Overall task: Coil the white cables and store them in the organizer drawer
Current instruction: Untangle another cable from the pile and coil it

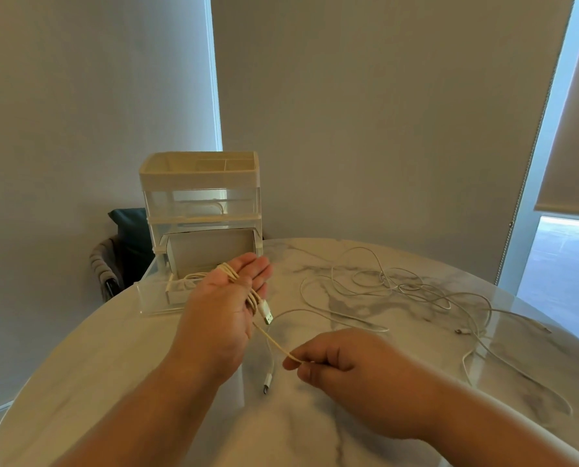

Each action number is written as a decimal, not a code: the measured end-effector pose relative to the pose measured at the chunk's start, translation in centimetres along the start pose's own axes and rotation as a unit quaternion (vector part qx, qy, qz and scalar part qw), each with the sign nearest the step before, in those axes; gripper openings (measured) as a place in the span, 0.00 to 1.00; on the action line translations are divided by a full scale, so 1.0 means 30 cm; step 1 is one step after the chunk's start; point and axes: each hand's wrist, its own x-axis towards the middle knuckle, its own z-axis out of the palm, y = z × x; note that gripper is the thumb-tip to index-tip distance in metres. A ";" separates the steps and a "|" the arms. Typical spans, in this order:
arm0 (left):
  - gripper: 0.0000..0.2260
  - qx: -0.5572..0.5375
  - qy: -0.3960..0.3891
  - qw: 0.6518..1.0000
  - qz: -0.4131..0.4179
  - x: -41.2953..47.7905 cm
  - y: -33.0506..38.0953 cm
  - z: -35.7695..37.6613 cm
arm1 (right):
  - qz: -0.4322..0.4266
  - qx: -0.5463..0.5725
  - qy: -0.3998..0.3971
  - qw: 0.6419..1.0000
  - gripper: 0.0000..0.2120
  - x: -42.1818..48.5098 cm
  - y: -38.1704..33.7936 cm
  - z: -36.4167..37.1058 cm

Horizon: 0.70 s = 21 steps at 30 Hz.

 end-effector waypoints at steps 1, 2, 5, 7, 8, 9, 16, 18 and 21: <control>0.14 0.085 -0.017 0.995 0.045 -0.014 -0.005 0.000 | -0.002 0.009 0.019 1.000 0.09 -0.001 0.001 -0.008; 0.15 0.176 -0.036 0.979 0.092 -0.029 -0.011 -0.004 | -0.002 0.020 0.035 0.999 0.08 -0.003 0.003 -0.016; 0.15 0.341 -0.076 0.919 0.183 -0.053 -0.018 -0.012 | 0.005 0.030 0.054 0.998 0.07 -0.013 0.004 -0.039; 0.15 0.403 -0.097 0.888 0.197 -0.056 -0.015 -0.012 | -0.006 0.027 0.068 0.997 0.08 -0.019 0.001 -0.044; 0.15 0.427 -0.103 0.875 0.204 -0.056 -0.013 -0.010 | -0.013 0.027 0.075 0.997 0.09 -0.022 -0.003 -0.046; 0.15 0.440 -0.107 0.866 0.214 -0.058 -0.010 -0.007 | -0.017 0.029 0.082 0.996 0.10 -0.024 -0.008 -0.047; 0.12 0.494 -0.272 0.824 0.053 -0.064 -0.027 -0.005 | -0.046 0.016 0.158 0.986 0.09 -0.034 -0.020 -0.054; 0.11 0.460 -0.277 0.843 0.005 -0.070 -0.022 -0.007 | -0.052 0.013 0.158 0.986 0.10 -0.037 -0.026 -0.059; 0.13 0.407 -0.300 0.862 -0.048 -0.077 -0.011 -0.012 | -0.054 0.010 0.190 0.980 0.09 -0.037 -0.022 -0.073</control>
